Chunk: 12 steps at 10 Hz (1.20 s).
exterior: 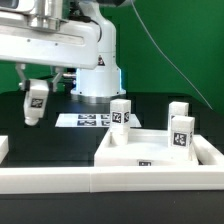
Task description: Assemble square table
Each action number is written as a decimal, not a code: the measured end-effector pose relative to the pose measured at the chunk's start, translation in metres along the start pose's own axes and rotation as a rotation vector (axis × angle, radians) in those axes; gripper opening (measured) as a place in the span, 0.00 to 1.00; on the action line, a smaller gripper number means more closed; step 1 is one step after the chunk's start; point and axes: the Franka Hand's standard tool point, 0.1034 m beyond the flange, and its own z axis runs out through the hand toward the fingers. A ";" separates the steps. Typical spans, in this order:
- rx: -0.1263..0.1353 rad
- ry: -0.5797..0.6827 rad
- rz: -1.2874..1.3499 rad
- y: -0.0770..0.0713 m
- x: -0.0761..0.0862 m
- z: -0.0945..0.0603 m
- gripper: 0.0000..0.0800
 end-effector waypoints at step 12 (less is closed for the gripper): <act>0.062 -0.005 -0.022 -0.040 0.067 -0.013 0.36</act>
Offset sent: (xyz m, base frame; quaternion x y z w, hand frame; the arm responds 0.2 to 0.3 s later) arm 0.0000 0.0000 0.0000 0.0000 0.0000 0.0000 1.0000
